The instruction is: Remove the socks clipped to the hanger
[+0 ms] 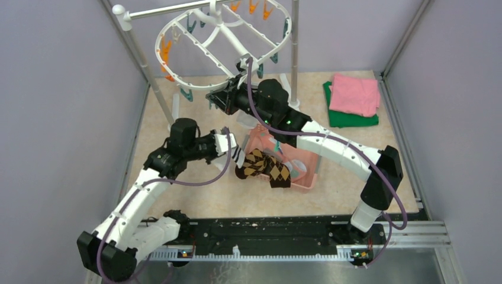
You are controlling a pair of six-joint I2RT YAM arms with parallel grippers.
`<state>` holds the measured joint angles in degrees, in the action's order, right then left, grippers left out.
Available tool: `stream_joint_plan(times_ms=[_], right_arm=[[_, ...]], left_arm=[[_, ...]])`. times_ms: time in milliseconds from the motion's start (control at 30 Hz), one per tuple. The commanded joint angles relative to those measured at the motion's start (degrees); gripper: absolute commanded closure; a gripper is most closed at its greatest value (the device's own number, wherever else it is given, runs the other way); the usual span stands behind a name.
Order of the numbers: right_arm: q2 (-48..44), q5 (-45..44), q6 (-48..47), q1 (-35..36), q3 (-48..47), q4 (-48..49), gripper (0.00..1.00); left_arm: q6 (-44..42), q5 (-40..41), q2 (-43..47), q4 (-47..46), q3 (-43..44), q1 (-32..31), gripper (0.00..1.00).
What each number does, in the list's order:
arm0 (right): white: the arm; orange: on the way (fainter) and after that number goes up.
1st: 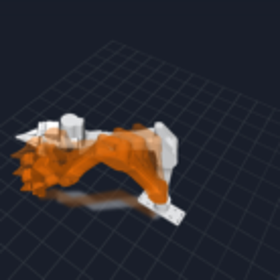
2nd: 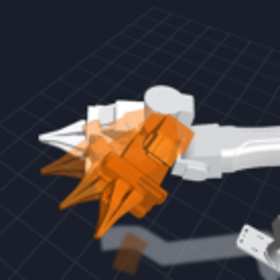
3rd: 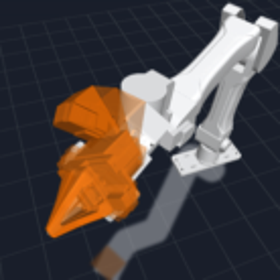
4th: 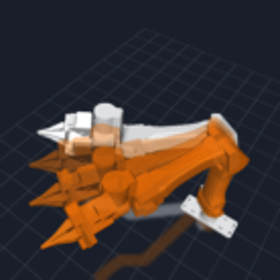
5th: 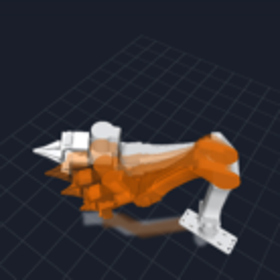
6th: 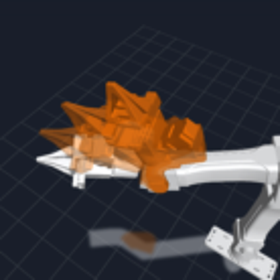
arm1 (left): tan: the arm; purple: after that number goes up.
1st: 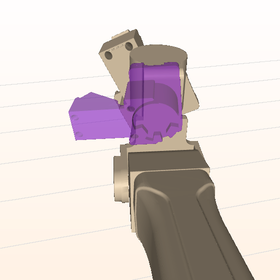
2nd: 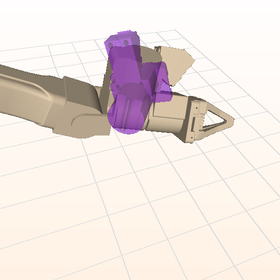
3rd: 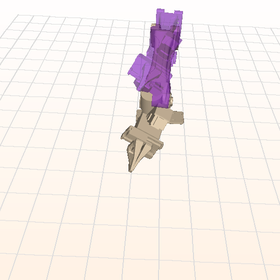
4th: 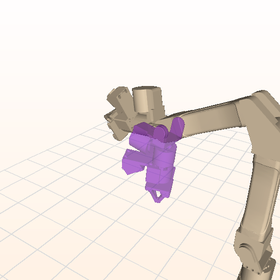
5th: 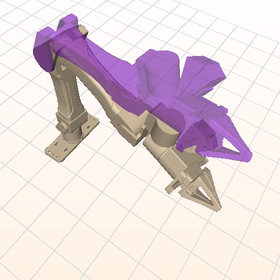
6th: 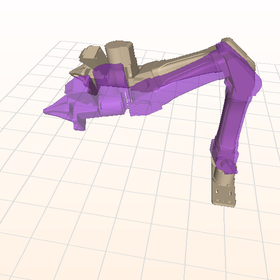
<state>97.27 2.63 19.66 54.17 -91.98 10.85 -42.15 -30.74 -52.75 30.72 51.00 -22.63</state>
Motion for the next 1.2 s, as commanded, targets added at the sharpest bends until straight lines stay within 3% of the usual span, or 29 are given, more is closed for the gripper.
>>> stream_joint_plan(times_ms=[0,167,400,600,633,667,700,767,833,1000,1167], right_arm=[[0.9,2.2,0.5,-0.5,-2.4,1.3,1.0],[1.4,2.8,0.5,-0.6,-3.9,-0.3,1.0],[1.1,3.6,0.4,-1.0,-4.5,-2.1,1.0],[0.8,3.9,0.3,-1.5,-4.7,-3.5,1.0],[0.8,3.9,0.2,-1.5,-4.7,-3.6,1.0],[0.7,3.8,0.3,-1.6,-4.4,-3.5,1.0],[0.5,3.7,0.4,-1.7,-4.1,-3.2,1.0],[0.3,3.7,0.7,-1.9,-3.6,-2.8,1.0],[0.4,3.8,1.0,-2.0,-3.5,-2.7,1.0],[0.4,4.1,1.1,-2.3,-3.6,-2.8,1.0],[0.3,4.5,1.7,-2.4,-3.0,-2.7,1.0]], left_arm=[[-9.1,-1.5,-4.3,-5.1,1.6,-5.9,1.0],[-14.4,2.1,-11.3,-9.0,3.8,-13.6,1.0],[-15.3,5.0,-19.9,-17.3,8.4,-16.3,1.0],[-17.0,6.1,-21.8,-27.8,5.3,-19.8,1.0],[-16.8,6.1,-22.4,-27.9,5.4,-20.2,0.97],[-16.7,6.0,-23.0,-27.7,5.6,-20.6,0.84],[-16.5,6.0,-23.5,-27.2,5.7,-20.8,0.63],[-16.5,5.9,-24.0,-25.8,6.3,-21.2,0.43],[-16.3,6.4,-23.5,-23.5,6.5,-21.3,0.05],[-15.5,11.3,-17.0,-14.8,5.1,-21.2,0.01],[-11.4,16.2,-4.1,-5.4,1.2,-21.2,0.01]])
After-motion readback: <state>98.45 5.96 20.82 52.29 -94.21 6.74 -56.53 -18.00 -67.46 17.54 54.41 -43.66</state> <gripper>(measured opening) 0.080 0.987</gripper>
